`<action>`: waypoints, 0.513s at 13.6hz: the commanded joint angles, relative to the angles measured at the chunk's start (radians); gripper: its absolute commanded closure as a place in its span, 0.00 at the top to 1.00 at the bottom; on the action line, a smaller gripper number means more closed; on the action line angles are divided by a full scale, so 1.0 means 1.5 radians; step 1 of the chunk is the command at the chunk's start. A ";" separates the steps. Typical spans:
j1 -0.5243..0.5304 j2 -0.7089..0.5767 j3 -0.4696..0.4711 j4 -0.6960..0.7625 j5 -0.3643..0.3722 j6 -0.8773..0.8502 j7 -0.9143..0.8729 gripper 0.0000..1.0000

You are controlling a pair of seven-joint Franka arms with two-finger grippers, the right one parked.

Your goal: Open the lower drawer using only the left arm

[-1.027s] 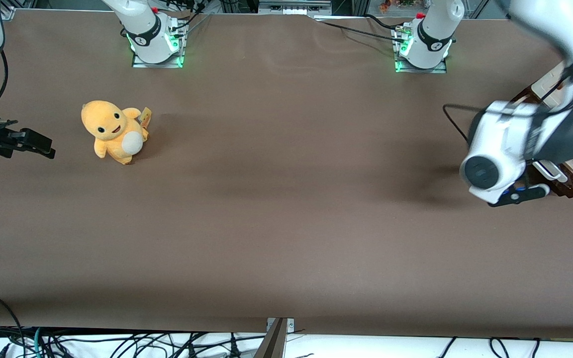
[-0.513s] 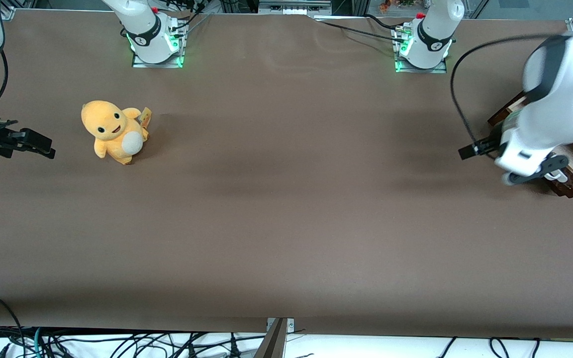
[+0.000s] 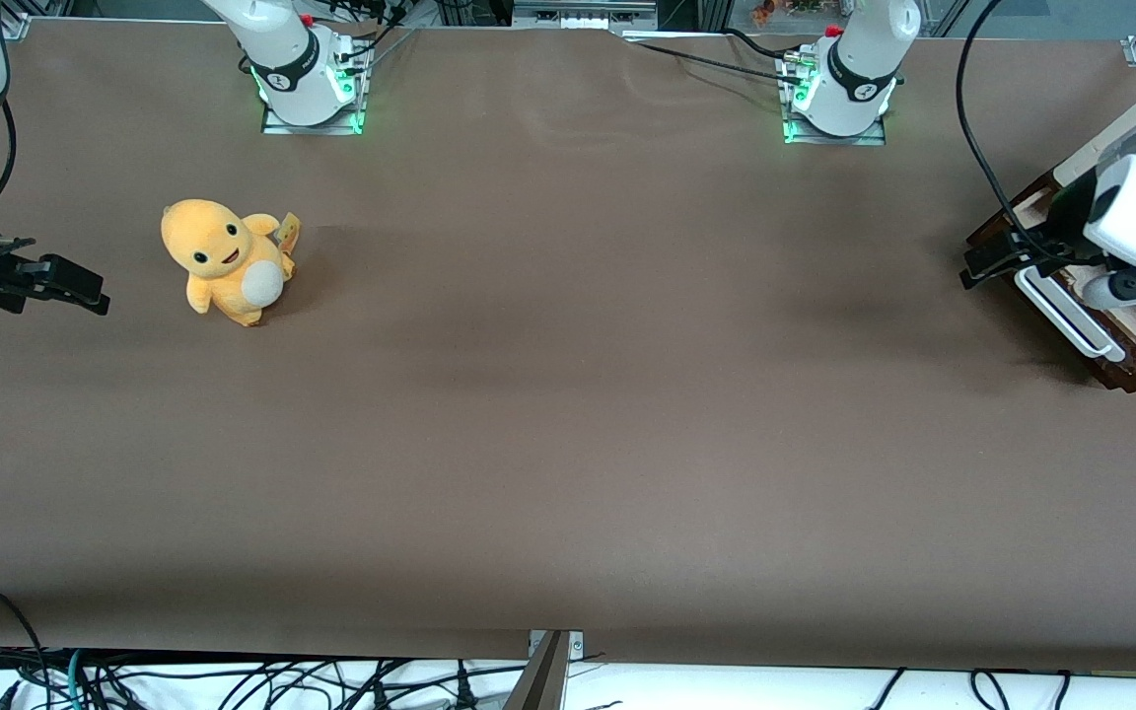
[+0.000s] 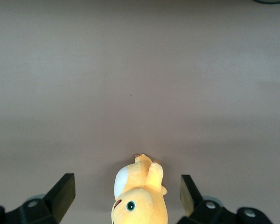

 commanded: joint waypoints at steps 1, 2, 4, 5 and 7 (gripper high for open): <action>-0.032 0.013 0.033 0.012 -0.002 0.002 0.079 1.00; -0.041 0.017 0.059 0.016 -0.001 0.002 0.090 1.00; -0.048 0.016 0.074 0.016 0.000 -0.001 0.116 1.00; -0.047 0.015 0.075 0.015 0.000 -0.005 0.135 1.00; -0.047 0.013 0.075 0.015 0.010 -0.016 0.135 1.00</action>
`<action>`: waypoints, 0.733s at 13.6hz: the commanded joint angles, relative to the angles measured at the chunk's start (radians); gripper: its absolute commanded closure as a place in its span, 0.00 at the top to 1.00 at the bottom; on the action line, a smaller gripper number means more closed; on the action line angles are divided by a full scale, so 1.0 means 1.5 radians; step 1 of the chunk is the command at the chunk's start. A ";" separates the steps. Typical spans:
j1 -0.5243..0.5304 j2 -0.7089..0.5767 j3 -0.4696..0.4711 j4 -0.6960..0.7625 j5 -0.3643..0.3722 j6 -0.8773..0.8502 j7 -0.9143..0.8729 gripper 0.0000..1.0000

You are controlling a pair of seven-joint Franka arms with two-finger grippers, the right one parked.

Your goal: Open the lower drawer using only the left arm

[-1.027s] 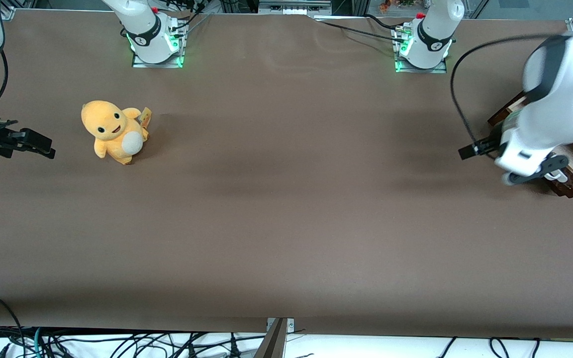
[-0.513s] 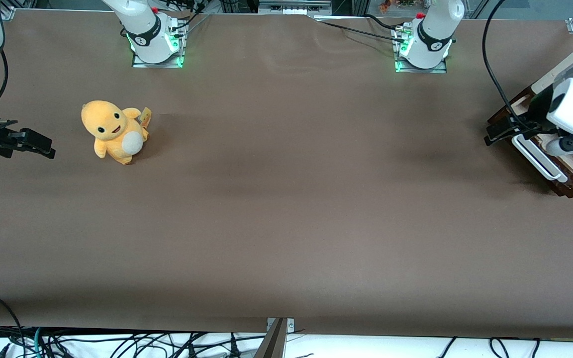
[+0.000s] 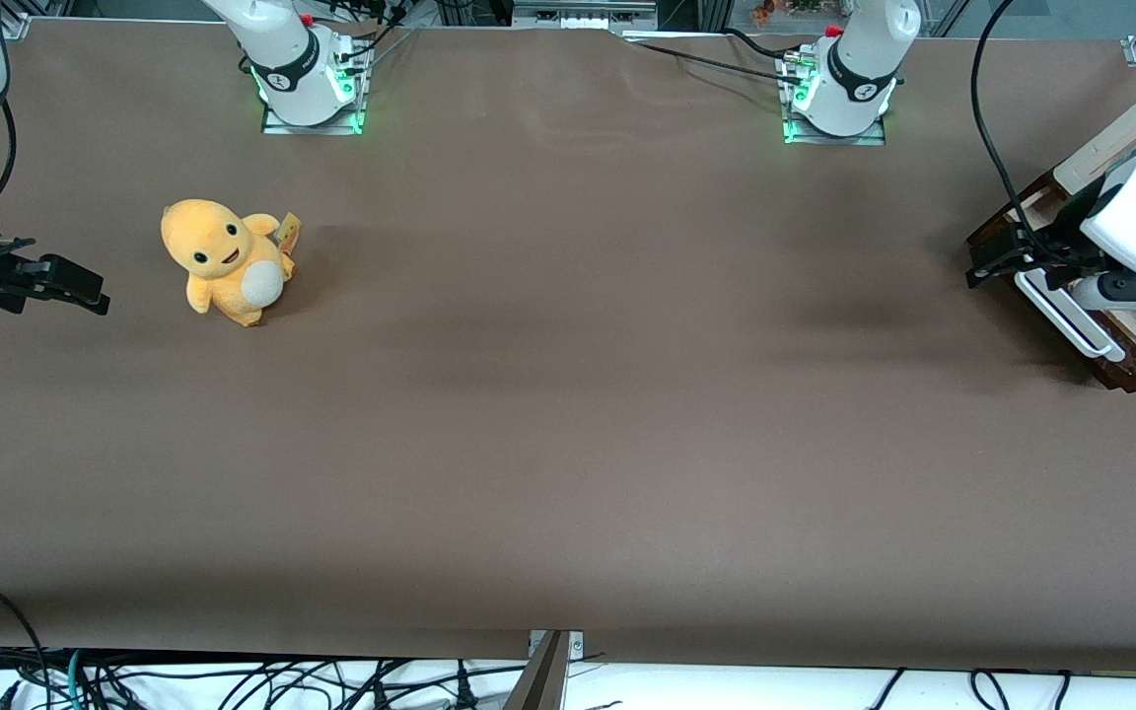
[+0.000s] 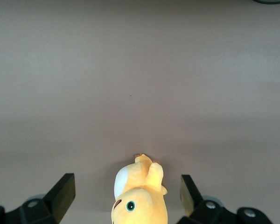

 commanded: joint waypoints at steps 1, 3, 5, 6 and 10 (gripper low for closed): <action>-0.014 0.002 0.004 0.016 0.039 -0.018 0.015 1.00; -0.024 0.001 0.001 0.016 0.054 -0.020 0.009 1.00; -0.028 0.002 0.001 0.017 0.052 -0.020 0.006 1.00; -0.027 0.002 0.000 0.018 0.048 -0.020 0.006 1.00; -0.029 0.007 -0.005 0.033 0.047 -0.048 0.006 1.00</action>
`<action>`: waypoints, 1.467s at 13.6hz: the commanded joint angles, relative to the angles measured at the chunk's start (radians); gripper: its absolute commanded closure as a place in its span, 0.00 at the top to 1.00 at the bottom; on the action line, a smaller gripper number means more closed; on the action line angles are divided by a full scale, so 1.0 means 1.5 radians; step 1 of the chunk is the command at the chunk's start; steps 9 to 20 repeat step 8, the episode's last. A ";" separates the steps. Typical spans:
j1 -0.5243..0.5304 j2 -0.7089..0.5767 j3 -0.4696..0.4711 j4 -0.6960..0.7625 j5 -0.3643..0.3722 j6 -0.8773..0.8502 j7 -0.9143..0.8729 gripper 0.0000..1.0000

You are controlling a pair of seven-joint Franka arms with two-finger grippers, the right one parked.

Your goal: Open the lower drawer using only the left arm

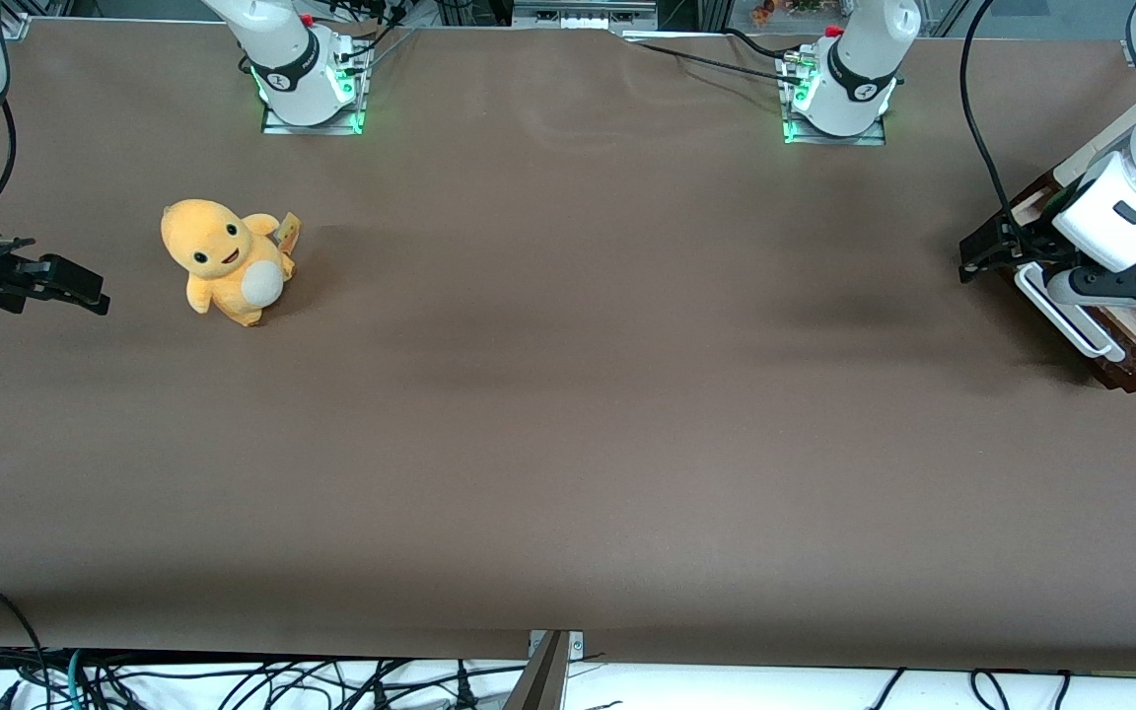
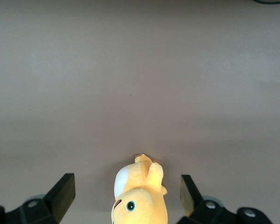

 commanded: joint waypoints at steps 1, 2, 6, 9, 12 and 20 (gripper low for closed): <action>-0.004 0.007 -0.003 0.026 0.009 -0.025 0.005 1.00; -0.004 0.007 -0.003 0.026 0.009 -0.025 0.009 1.00; 0.001 0.009 -0.002 0.033 0.008 -0.027 0.013 1.00; 0.000 0.014 -0.002 0.035 0.008 -0.027 0.013 1.00; 0.000 0.014 -0.002 0.035 0.008 -0.027 0.013 1.00; 0.000 0.014 -0.002 0.035 0.008 -0.027 0.013 1.00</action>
